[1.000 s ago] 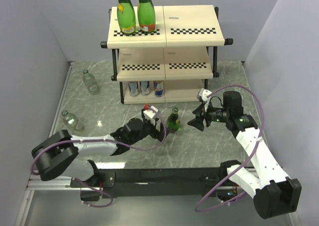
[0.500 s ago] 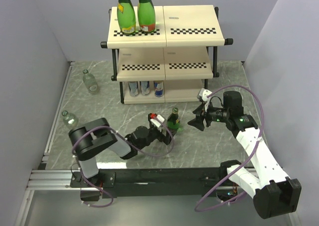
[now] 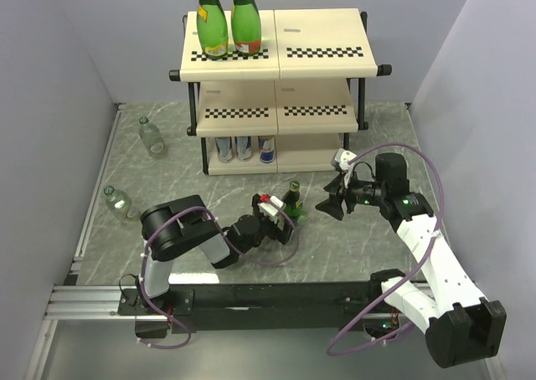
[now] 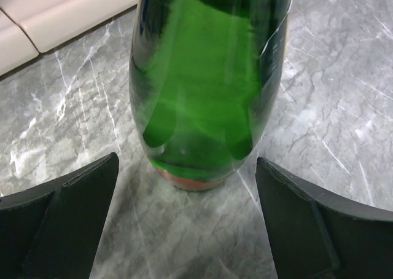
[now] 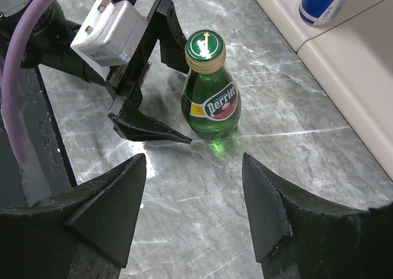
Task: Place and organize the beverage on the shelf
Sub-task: Pick up the drink from the center of the board, then place the drink on the shelf.
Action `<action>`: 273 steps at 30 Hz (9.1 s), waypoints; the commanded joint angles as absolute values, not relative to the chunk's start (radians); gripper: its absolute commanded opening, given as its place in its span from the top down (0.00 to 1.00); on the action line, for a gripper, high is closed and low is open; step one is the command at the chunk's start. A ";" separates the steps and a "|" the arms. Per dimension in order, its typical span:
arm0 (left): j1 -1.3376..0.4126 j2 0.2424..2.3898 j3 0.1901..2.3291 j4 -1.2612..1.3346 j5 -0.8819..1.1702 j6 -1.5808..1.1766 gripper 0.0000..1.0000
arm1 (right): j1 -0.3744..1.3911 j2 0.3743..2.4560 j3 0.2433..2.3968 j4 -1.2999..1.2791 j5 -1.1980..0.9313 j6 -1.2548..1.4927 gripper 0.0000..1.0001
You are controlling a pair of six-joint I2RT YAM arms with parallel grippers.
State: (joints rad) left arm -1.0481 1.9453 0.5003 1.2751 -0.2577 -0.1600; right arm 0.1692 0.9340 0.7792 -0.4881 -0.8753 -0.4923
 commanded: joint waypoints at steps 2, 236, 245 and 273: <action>-1.058 1.954 0.532 1.746 -0.276 -0.133 0.01 | 0.161 0.936 0.810 -0.479 -0.871 -0.503 0.30; -0.729 1.703 2.373 0.022 0.044 -0.129 1.00 | 0.091 0.821 0.816 -0.480 -0.897 -0.476 0.30; -0.730 1.516 2.191 -0.072 0.238 -0.205 1.00 | 0.089 0.753 1.052 -0.523 -0.973 -0.362 0.30; -0.739 1.301 1.687 -0.061 0.652 -0.250 1.00 | 0.258 1.312 1.987 -0.373 -1.048 0.318 0.34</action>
